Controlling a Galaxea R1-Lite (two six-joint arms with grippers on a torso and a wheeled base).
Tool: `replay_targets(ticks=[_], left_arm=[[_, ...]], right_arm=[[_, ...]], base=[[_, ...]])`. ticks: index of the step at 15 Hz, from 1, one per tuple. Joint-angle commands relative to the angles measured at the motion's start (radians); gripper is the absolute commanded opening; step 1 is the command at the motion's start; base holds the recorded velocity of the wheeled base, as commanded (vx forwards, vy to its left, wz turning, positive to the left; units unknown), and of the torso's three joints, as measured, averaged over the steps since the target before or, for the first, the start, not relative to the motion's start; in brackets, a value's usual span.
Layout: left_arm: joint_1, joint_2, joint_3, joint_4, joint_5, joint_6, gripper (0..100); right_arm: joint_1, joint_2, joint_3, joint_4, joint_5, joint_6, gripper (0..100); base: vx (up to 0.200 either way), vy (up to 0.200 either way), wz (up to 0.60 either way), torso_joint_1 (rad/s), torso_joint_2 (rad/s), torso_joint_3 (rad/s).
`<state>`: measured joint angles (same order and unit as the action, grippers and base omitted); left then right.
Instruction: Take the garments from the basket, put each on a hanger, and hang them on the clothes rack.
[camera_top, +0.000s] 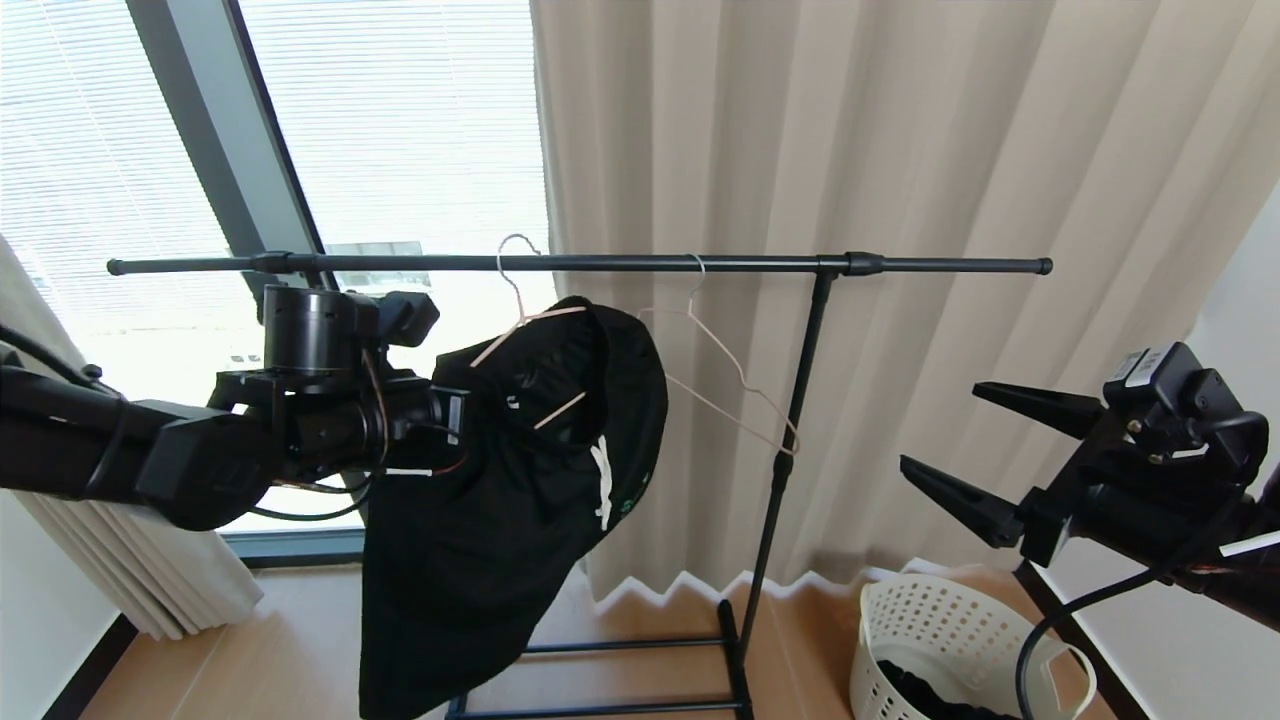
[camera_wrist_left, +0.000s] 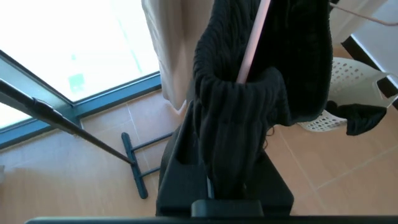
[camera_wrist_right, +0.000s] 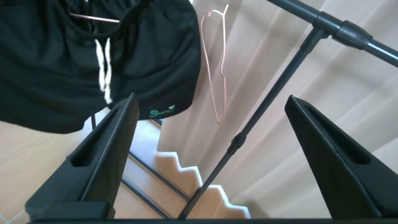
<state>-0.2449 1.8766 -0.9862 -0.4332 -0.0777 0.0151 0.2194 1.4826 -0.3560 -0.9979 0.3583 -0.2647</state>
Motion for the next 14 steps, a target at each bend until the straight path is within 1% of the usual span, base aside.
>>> replay_targets(ticks=[1, 4, 7, 12, 13, 14], left_arm=[[-0.011, 0.093, -0.068, 0.001, 0.018, -0.029, 0], [-0.011, 0.139, -0.118, 0.001, 0.03, -0.037, 0], [-0.001, 0.197, -0.218, 0.001, 0.03, -0.037, 0], [0.012, 0.299, -0.344, -0.001, 0.035, -0.05, 0], [0.013, 0.302, -0.348, -0.001, 0.036, -0.052, 0], [0.013, 0.334, -0.397, -0.001, 0.075, -0.089, 0]], right_arm=[[0.002, 0.004, 0.003, -0.001, 0.001, -0.001, 100], [0.002, 0.004, 0.005, -0.001, 0.001, -0.002, 100], [0.0, 0.01, 0.008, -0.001, 0.001, -0.002, 100], [0.0, 0.005, 0.012, -0.001, 0.001, -0.004, 100], [0.0, 0.005, 0.012, -0.001, 0.001, -0.004, 100], [0.0, 0.007, 0.015, -0.001, -0.001, -0.004, 100]], base=[[0.0, 0.0, 0.0, 0.0, 0.0, 0.0], [0.0, 0.0, 0.0, 0.0, 0.0, 0.0], [0.0, 0.0, 0.0, 0.0, 0.0, 0.0], [0.0, 0.0, 0.0, 0.0, 0.0, 0.0], [0.0, 0.0, 0.0, 0.0, 0.0, 0.0], [0.0, 0.0, 0.0, 0.0, 0.0, 0.0]])
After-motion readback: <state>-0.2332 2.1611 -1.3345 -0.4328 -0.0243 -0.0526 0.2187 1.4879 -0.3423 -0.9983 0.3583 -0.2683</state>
